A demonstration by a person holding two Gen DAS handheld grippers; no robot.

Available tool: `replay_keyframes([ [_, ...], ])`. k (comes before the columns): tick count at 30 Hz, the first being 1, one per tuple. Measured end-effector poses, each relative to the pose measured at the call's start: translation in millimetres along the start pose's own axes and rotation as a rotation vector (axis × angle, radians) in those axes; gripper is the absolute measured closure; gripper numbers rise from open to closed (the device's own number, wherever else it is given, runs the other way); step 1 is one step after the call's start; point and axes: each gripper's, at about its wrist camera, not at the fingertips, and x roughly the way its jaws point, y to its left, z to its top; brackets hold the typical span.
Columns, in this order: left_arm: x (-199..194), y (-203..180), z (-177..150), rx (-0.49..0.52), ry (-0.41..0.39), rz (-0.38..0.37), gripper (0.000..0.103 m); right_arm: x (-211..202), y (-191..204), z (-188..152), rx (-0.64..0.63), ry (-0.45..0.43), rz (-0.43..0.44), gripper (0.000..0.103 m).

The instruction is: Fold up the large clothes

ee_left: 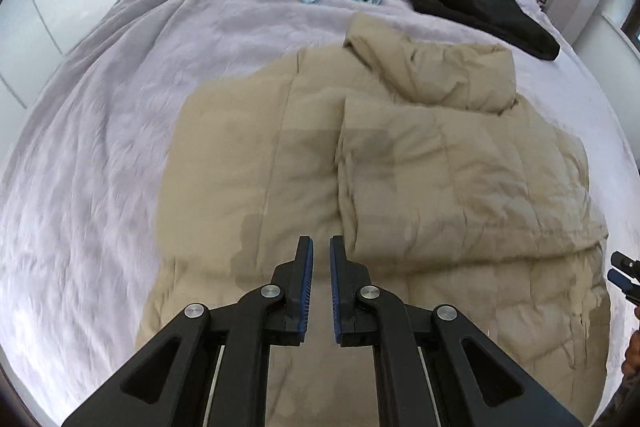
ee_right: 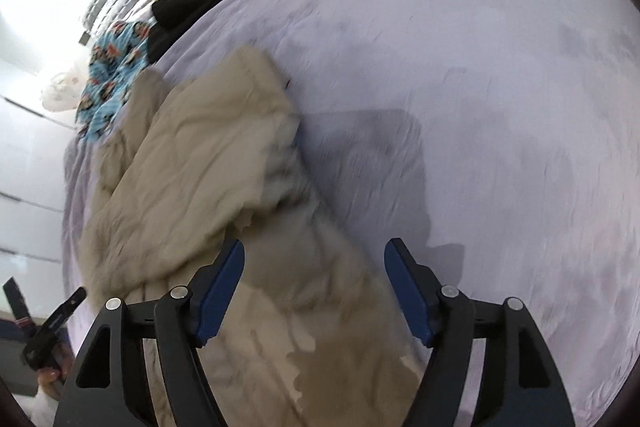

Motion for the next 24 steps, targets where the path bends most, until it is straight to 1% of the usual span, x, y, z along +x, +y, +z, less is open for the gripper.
replay_keyframes([
  [1, -1, -1, -6, -0.006, 0.007, 0.007, 0.093, -2, 2, -6, -0.011, 0.015, 0.009, 0.027],
  [2, -4, -1, -12, -0.014, 0.016, 0.011, 0.093, -3, 4, -9, -0.018, 0.026, 0.015, 0.018],
  [5, -15, -1, -29, -0.045, 0.021, -0.009, 0.093, -5, 5, -19, -0.026, 0.055, 0.04, 0.016],
  [6, -17, -4, -32, -0.05, 0.022, -0.01, 0.086, -7, 6, -22, -0.035, 0.062, 0.04, 0.016],
  [7, -21, -4, -37, -0.058, 0.024, -0.008, 0.037, -7, 8, -24, -0.043, 0.068, 0.038, 0.016],
  [8, -26, -4, -42, -0.075, 0.018, 0.009, 0.008, -8, 9, -27, -0.049, 0.075, 0.037, 0.016],
  [9, -32, -5, -47, -0.086, -0.015, 0.018, 0.001, -9, 9, -28, -0.05, 0.082, 0.038, 0.016],
  [10, -38, -6, -51, -0.082, -0.026, 0.008, 0.001, -9, 11, -31, -0.052, 0.094, 0.04, 0.016],
  [12, -42, -8, -56, -0.076, -0.008, 0.014, 0.001, -10, 14, -37, -0.058, 0.115, 0.046, 0.016],
  [17, -48, -5, -71, -0.076, 0.028, 0.038, 0.001, -14, 25, -50, -0.063, 0.125, 0.047, 0.015],
  [19, -51, -4, -80, -0.071, 0.039, 0.038, 0.001, -18, 28, -57, -0.055, 0.104, 0.047, 0.001],
  [22, -55, -1, -93, -0.055, 0.048, 0.038, 0.001, -29, 31, -69, -0.043, 0.05, 0.058, 0.0],
  [24, -55, 2, -101, -0.037, 0.071, 0.03, 0.001, -34, 34, -77, -0.039, 0.036, 0.064, 0.0],
])
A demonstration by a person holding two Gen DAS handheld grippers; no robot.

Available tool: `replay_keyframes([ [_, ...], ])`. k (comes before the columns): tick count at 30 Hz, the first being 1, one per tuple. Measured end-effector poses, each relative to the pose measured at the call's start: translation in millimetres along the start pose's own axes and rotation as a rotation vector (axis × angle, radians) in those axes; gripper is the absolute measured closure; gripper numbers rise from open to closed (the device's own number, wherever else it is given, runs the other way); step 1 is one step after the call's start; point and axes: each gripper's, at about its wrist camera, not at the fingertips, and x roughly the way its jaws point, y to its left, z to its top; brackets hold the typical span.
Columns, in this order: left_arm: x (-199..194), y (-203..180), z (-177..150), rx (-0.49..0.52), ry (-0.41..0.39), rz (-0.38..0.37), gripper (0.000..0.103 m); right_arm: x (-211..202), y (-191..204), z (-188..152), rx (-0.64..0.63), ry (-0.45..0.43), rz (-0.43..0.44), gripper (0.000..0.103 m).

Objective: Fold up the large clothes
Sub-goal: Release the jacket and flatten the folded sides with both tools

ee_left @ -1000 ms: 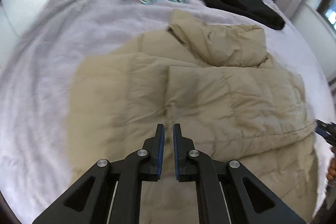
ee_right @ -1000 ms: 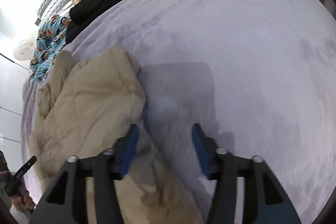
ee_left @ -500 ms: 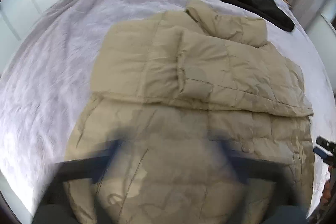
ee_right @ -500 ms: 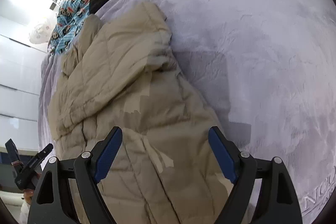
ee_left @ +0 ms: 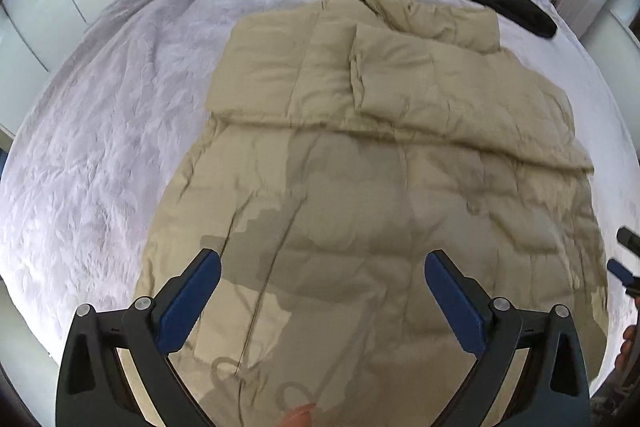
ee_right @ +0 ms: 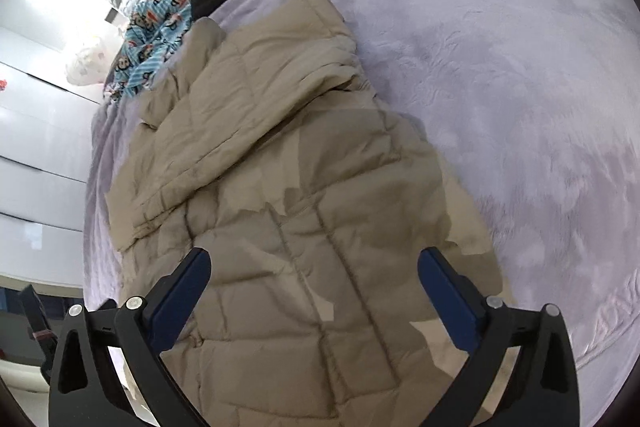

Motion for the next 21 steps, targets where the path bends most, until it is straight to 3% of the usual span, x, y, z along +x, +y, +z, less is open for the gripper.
replay_keyframes([
  [3, 1, 7, -13, 0.014, 0.038, 0.015, 0.001, -6, 3, -19, 0.027, -0.019, 0.012, 0.0],
  [11, -2, 39, -44, 0.028, 0.093, 0.063, 0.001, -11, 0, -63, 0.115, 0.101, 0.041, 0.0],
  [21, -13, 68, -74, 0.026, 0.123, 0.029, 0.001, -25, -16, -112, 0.261, 0.117, 0.018, 0.0],
])
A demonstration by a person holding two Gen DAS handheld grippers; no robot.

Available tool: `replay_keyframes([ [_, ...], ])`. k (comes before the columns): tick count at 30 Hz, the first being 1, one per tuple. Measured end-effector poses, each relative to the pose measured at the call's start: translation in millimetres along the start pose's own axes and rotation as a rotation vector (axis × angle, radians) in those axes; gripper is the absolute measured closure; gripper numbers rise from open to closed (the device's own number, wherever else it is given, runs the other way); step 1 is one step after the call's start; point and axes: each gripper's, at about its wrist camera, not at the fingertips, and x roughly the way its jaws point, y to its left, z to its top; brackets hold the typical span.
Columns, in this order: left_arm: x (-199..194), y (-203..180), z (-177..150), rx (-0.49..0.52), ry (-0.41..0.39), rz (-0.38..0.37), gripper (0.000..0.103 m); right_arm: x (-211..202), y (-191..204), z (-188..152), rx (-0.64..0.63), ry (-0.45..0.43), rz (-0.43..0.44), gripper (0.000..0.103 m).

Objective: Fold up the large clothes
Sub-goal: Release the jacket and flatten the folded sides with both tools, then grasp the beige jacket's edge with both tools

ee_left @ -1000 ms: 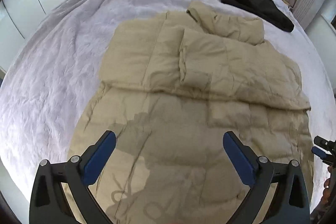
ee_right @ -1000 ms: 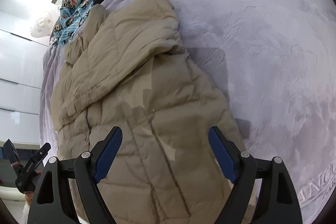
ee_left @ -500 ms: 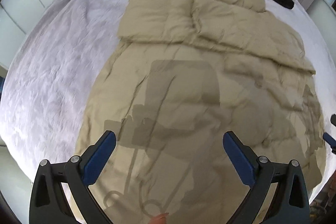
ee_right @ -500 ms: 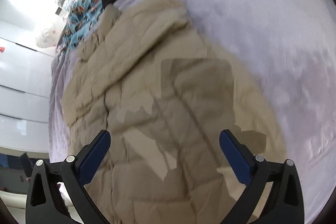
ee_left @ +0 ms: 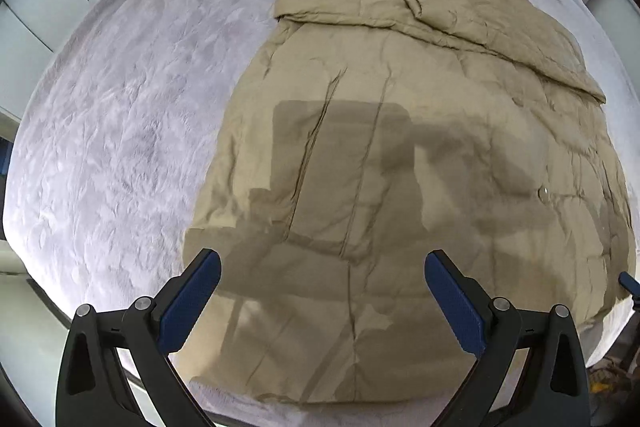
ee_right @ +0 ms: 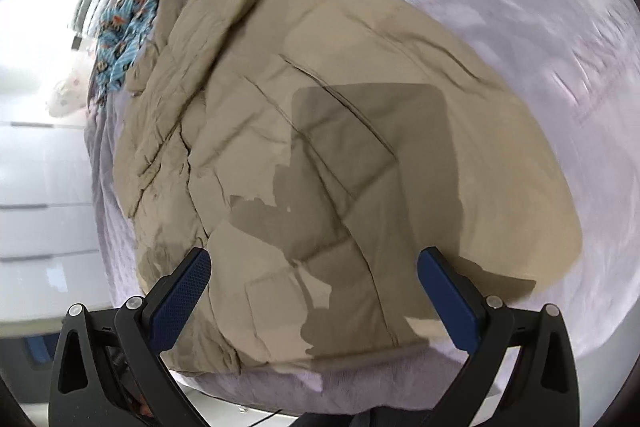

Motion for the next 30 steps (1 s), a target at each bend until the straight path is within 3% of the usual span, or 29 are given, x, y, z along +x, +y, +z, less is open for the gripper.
replay_keyframes([
  [7, -3, 16, -17, -0.021, 0.013, -0.056, 0.001, -9, -25, -19, 0.1, -0.006, 0.009, 0.0],
  [11, -12, 49, -34, -0.124, 0.008, -0.226, 0.001, -12, -44, -28, 0.183, -0.01, 0.036, 0.0],
  [18, -12, 85, -66, -0.175, 0.054, -0.386, 0.001, -16, -76, -45, 0.271, -0.028, 0.088, 0.0],
  [23, 11, 85, -79, -0.262, 0.151, -0.533, 0.001, -11, -86, -45, 0.305, -0.02, 0.118, 0.0],
  [30, 30, 60, -69, -0.319, 0.163, -0.619, 0.001, -6, -93, -42, 0.344, -0.015, 0.138, 0.0],
])
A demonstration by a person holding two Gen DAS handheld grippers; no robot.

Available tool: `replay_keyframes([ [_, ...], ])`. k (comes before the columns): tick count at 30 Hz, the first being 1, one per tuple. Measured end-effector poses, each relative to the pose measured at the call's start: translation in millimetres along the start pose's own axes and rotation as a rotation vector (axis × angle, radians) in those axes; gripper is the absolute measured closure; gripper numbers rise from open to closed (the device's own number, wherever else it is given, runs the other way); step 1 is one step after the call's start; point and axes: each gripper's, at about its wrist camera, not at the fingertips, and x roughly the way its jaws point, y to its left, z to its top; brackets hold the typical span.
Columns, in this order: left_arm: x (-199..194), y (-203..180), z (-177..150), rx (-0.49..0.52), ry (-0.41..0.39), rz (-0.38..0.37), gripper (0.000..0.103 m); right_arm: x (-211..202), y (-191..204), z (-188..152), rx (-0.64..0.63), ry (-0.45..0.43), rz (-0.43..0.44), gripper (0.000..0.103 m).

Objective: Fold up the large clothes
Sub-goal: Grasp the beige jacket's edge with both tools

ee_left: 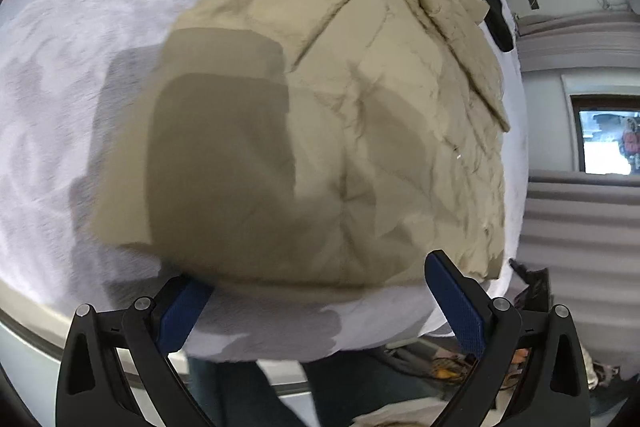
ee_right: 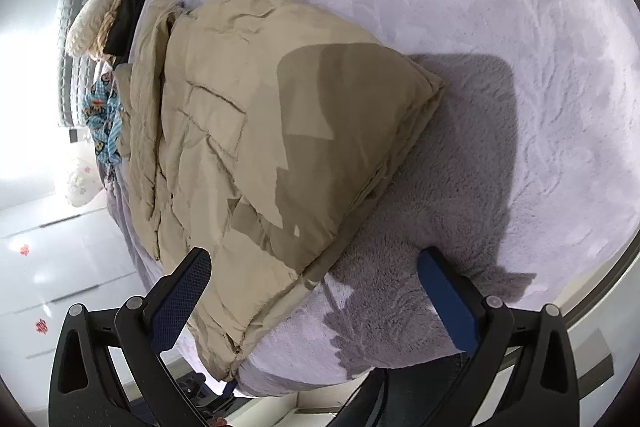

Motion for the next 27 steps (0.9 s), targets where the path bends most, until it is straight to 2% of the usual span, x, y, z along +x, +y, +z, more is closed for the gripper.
replay_keyframes([
  [6, 10, -10, 16, -0.016, -0.022, -0.019, 0.001, 2, 5, 10, 0.021, -0.029, 0.07, 0.0],
  [8, 12, -10, 19, -0.02, -0.029, -0.006, 0.004, 5, 8, 14, 0.028, -0.03, 0.091, 0.0],
  [10, 14, -10, 21, -0.016, -0.029, 0.02, 0.029, 10, 7, 16, 0.048, -0.02, 0.118, 0.004],
  [11, 15, -10, 23, -0.015, -0.027, 0.034, 0.038, 12, 6, 17, 0.063, -0.014, 0.138, 0.012],
  [12, 16, -9, 24, -0.012, -0.023, 0.042, 0.061, 15, 4, 19, 0.084, -0.001, 0.166, 0.024],
  [13, 17, -8, 26, -0.007, -0.017, 0.043, 0.082, 17, 3, 20, 0.099, 0.01, 0.179, 0.031],
  [15, 13, -9, 27, 0.01, -0.03, 0.037, 0.086, 24, 1, 20, 0.129, 0.034, 0.195, 0.061],
  [16, 10, -11, 28, 0.022, -0.042, 0.032, 0.09, 27, 2, 20, 0.133, 0.049, 0.211, 0.07],
  [17, 5, -15, 28, 0.042, -0.057, 0.029, 0.09, 28, 4, 19, 0.125, 0.047, 0.194, 0.09],
  [18, 1, -18, 29, 0.057, -0.068, 0.027, 0.09, 27, 7, 18, 0.11, 0.037, 0.17, 0.091],
  [27, -33, -47, 43, 0.143, -0.146, 0.011, 0.09, 16, 42, 22, -0.009, 0.018, 0.169, 0.093],
])
